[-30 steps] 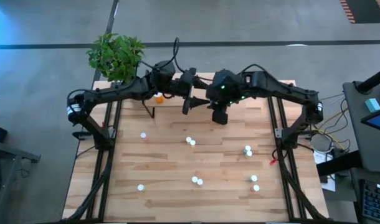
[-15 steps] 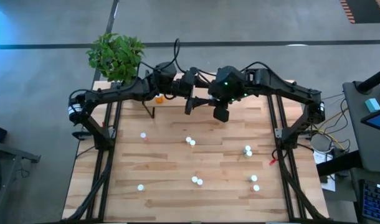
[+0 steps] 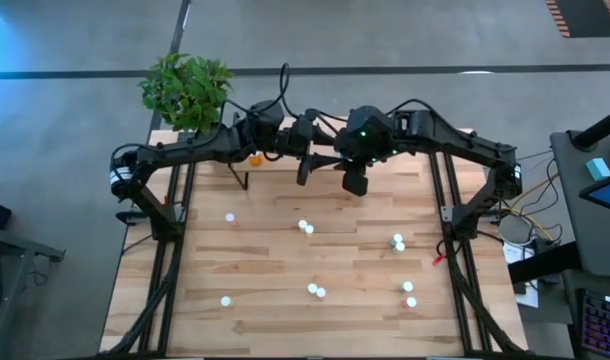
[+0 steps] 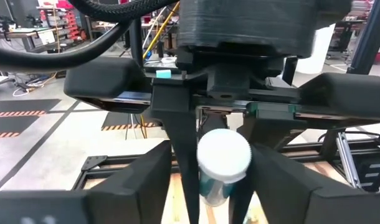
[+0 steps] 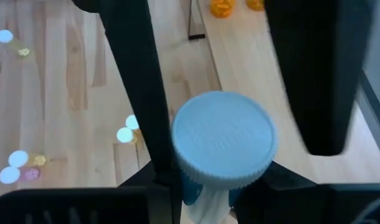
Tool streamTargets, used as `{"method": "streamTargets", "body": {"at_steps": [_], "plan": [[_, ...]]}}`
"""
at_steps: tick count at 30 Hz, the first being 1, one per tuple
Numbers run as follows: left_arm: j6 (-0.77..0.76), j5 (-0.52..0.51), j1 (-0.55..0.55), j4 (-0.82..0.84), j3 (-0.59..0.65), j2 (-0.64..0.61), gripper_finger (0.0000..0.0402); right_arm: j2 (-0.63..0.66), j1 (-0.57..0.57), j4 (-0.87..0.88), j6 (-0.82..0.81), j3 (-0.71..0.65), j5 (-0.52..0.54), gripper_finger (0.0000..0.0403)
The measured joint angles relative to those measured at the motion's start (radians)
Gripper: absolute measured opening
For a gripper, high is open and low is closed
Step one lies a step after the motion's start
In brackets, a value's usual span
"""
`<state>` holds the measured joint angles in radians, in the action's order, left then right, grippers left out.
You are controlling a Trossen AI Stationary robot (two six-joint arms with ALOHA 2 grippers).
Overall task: Pick and place medicine bottles onto shelf by color
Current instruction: Put the blue pill bottle on the shelf
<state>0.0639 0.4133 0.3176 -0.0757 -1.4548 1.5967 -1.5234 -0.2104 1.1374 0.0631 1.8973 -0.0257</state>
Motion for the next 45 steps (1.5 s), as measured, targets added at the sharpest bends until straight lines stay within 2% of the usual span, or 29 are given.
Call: {"method": "streamTargets", "body": {"at_steps": [8, 12, 17, 21, 25, 30, 33, 37, 42, 45], "plan": [[0.0, 0.005, 0.0, 0.003, 0.0, 0.0, 0.011, 0.0, 0.0, 0.001, 0.004, 0.0, 0.002, 0.0095], [0.001, 0.006, 0.0, 0.005, 0.0, 0.0, 0.0091, 0.0, 0.0, 0.002, 0.005, 0.0, 0.002, 0.009], [0.001, 0.004, 0.001, 0.006, 0.0, 0.0, 0.0106, 0.0, 0.0, 0.003, -0.005, 0.0, 0.036, 0.0107], [0.002, -0.012, 0.005, 0.008, 0.0, -0.006, 0.0114, 0.005, 0.001, 0.018, -0.014, 0.0, 0.147, 0.0145], [0.002, -0.035, 0.017, 0.009, 0.0, -0.019, 0.0106, 0.018, 0.0, 0.048, -0.024, 0.0, 0.204, 0.0187], [0.0, -0.131, 0.053, 0.015, 0.0, -0.03, 0.0104, 0.036, -0.009, 0.132, -0.072, -0.001, 0.291, 0.0224], [0.0, -0.135, 0.085, 0.019, 0.0, -0.038, 0.0106, 0.046, -0.022, 0.176, -0.115, -0.001, 0.341, 0.0235], [-0.001, -0.151, 0.134, 0.09, -0.001, -0.053, 0.0106, 0.063, -0.039, 0.21, -0.168, -0.008, 0.351, 0.0241], [0.004, -0.313, 0.213, 0.255, -0.001, -0.06, 0.0106, 0.113, -0.04, 0.21, -0.203, -0.068, 0.395, 0.0242], [0.002, -0.358, 0.264, 0.339, 0.009, -0.06, 0.0107, 0.142, -0.04, 0.205, -0.233, -0.118, 0.419, 0.0242]]}}
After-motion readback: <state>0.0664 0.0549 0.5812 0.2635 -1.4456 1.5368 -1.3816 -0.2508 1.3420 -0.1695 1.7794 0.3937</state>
